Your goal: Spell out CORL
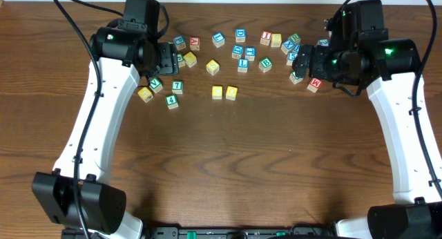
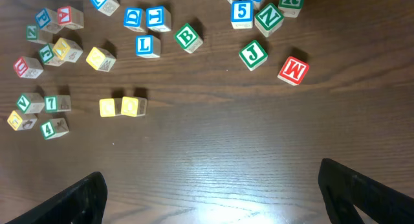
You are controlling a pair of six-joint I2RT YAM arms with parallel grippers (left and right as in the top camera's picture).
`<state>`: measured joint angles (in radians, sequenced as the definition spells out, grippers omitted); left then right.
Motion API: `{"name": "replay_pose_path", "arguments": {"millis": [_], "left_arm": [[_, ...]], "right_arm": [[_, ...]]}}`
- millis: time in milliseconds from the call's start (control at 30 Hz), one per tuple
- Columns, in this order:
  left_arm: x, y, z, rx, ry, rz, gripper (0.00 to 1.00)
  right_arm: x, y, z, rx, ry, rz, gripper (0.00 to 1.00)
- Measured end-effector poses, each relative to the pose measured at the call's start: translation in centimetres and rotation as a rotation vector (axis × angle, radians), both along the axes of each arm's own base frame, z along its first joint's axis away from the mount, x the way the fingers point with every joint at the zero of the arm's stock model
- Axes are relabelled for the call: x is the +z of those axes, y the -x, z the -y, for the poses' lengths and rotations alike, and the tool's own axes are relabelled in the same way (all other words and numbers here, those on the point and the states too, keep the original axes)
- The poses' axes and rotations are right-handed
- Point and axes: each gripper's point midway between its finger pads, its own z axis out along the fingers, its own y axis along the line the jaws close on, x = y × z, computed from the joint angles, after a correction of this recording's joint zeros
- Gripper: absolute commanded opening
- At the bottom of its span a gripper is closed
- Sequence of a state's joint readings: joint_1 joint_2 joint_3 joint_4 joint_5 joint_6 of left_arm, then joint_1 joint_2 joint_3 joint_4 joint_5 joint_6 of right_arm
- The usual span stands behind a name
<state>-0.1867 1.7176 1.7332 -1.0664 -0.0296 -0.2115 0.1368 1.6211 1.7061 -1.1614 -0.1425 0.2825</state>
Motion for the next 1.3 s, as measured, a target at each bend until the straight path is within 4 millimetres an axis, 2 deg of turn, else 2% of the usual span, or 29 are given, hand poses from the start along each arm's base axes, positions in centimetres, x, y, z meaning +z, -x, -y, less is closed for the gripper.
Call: {"name": "replay_pose_path", "arguments": {"millis": [367,733,1300], "left_arm": [[0.0,0.0,0.0,0.0,0.0,0.0,0.79],[0.0,0.0,0.0,0.0,0.0,0.0,0.79],[0.0,0.0,0.0,-0.002,-0.001,0.0,0.79]], "right_arm": [[-0.3,-0.2,0.0,-0.003,-0.001,-0.006,0.99],[-2.5,-0.9,-0.1,-0.003,0.009,-0.063,0.99],[-2.7,-0.8,0.4,-0.005,0.038,-0.068,0.99]]}}
